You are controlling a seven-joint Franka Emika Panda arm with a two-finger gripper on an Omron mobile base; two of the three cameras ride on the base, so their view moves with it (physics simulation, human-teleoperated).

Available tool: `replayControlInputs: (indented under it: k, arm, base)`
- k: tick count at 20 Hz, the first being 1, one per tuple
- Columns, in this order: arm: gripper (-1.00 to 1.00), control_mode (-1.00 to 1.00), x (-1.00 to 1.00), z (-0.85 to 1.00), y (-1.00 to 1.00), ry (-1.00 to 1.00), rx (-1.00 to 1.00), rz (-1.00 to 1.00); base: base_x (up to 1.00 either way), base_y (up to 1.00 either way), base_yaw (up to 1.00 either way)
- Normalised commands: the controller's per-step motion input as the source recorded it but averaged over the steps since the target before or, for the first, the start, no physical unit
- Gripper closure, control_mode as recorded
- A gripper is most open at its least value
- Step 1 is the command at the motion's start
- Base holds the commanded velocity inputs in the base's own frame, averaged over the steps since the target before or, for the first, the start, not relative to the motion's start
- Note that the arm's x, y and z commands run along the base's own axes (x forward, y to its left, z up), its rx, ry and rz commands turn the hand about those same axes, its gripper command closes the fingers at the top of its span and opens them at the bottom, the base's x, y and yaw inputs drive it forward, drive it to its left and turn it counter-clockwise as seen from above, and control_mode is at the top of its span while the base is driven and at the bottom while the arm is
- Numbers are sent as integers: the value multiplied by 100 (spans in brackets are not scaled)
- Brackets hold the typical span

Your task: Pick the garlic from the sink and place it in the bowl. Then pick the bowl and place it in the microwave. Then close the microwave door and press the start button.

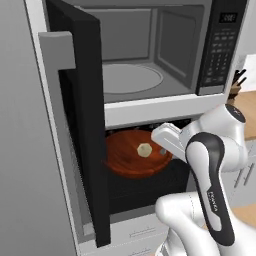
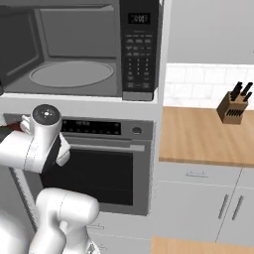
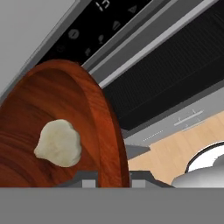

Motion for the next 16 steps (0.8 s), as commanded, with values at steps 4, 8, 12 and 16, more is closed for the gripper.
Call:
replayControlInputs:
  k: [4,8,12,16]
  arm:
    - [100,100,0,0,0,0,0,0]
    - [100,100,0,0,0,0,0,0]
    - [100,100,0,0,0,0,0,0]
    - [100,100,0,0,0,0,0,0]
  base:
    - [36,18,-1]
    - [35,10,-1]
    - [24,6,0]
    - [31,15,0]
